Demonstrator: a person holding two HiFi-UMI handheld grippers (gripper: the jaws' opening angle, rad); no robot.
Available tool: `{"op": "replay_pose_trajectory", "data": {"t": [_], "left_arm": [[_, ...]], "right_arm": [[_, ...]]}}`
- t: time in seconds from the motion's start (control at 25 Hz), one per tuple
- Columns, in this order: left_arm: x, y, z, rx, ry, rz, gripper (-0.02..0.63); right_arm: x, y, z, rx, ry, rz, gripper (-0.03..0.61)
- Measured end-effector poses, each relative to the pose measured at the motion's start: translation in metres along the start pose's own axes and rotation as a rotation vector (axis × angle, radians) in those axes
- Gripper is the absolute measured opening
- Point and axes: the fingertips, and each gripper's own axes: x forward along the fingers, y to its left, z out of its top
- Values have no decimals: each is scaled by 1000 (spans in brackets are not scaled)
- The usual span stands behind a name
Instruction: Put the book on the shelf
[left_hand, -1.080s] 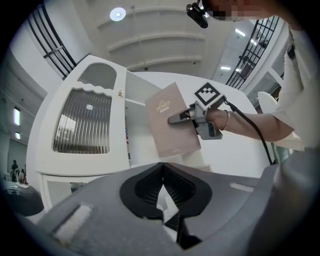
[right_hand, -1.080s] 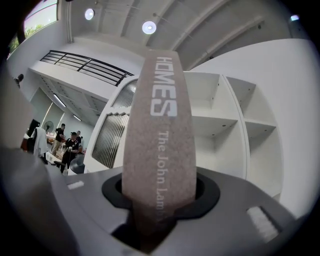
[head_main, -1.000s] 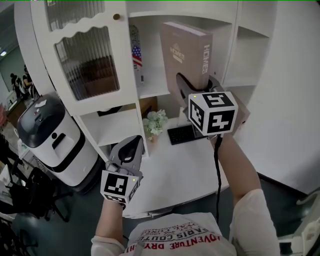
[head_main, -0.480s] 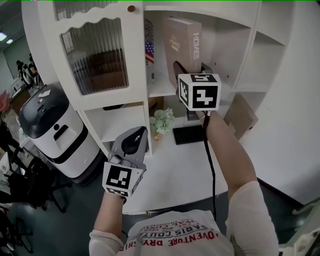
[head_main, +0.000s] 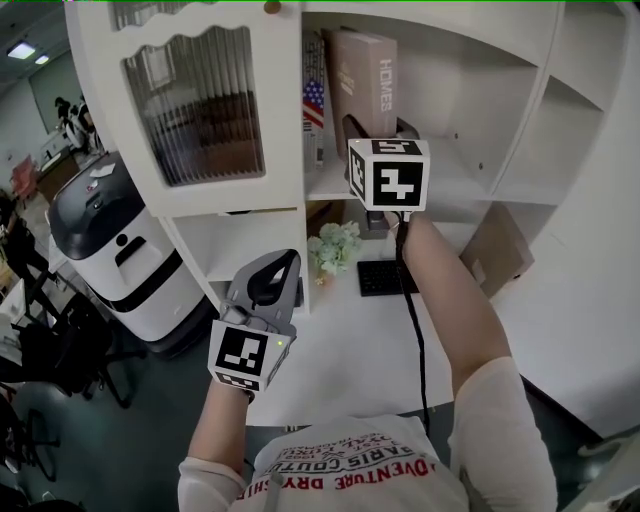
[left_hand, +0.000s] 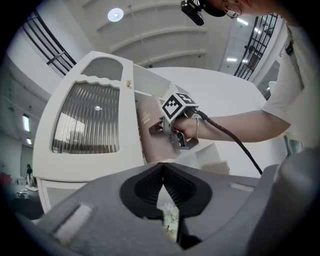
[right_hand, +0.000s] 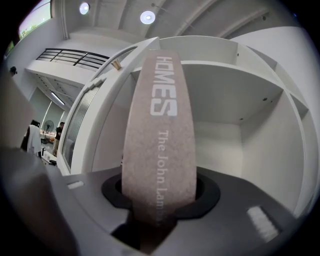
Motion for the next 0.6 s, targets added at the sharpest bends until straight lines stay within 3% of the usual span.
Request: {"op": "replay_pose_trajectory", "data": {"t": [0.2, 0.6], "left_arm": [[10, -2, -12, -6, 26, 2, 5], [27, -1, -34, -17, 70, 12, 5]], "right_arm": [[18, 9, -1, 6, 2, 101, 181], [48, 31, -10, -52, 4, 290, 292]]}}
